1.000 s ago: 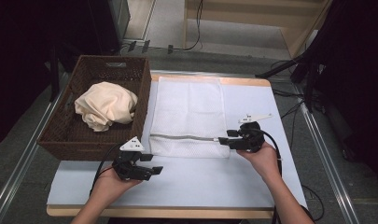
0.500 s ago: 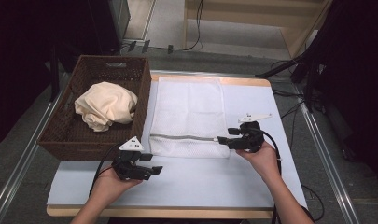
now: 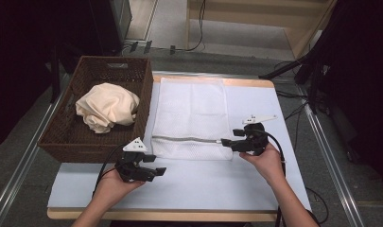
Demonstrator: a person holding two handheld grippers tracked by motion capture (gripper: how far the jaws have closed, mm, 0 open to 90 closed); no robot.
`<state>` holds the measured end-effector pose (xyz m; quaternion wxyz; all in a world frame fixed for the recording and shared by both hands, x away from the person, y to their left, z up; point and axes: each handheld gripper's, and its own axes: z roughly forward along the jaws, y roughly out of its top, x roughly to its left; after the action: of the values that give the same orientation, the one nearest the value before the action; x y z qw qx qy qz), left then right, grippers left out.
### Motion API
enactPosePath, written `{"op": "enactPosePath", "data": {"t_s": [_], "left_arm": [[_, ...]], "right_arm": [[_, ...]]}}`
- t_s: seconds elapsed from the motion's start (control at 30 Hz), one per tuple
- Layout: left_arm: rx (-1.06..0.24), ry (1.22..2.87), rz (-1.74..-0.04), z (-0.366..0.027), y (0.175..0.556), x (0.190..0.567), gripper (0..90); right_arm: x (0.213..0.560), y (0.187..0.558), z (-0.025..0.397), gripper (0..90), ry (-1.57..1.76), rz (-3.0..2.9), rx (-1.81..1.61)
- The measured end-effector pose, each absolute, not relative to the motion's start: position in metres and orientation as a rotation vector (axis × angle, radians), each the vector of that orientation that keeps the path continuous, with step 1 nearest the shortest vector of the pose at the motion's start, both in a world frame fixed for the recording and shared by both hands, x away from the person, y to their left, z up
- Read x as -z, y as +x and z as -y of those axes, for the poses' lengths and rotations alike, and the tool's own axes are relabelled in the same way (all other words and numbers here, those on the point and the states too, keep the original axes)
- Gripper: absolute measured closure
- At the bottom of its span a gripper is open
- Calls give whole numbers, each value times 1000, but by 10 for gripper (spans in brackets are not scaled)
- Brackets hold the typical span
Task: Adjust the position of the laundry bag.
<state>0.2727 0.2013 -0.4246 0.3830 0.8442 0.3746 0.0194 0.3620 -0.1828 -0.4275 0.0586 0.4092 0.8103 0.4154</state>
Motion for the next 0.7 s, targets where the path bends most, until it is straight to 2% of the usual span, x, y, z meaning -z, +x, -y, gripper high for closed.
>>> {"op": "enactPosePath", "data": {"t_s": [0.7], "left_arm": [[-23,2113,-1018,-211,254,422,366]], "right_arm": [[431,391,182,374,1310,-2421,-1191]]}}
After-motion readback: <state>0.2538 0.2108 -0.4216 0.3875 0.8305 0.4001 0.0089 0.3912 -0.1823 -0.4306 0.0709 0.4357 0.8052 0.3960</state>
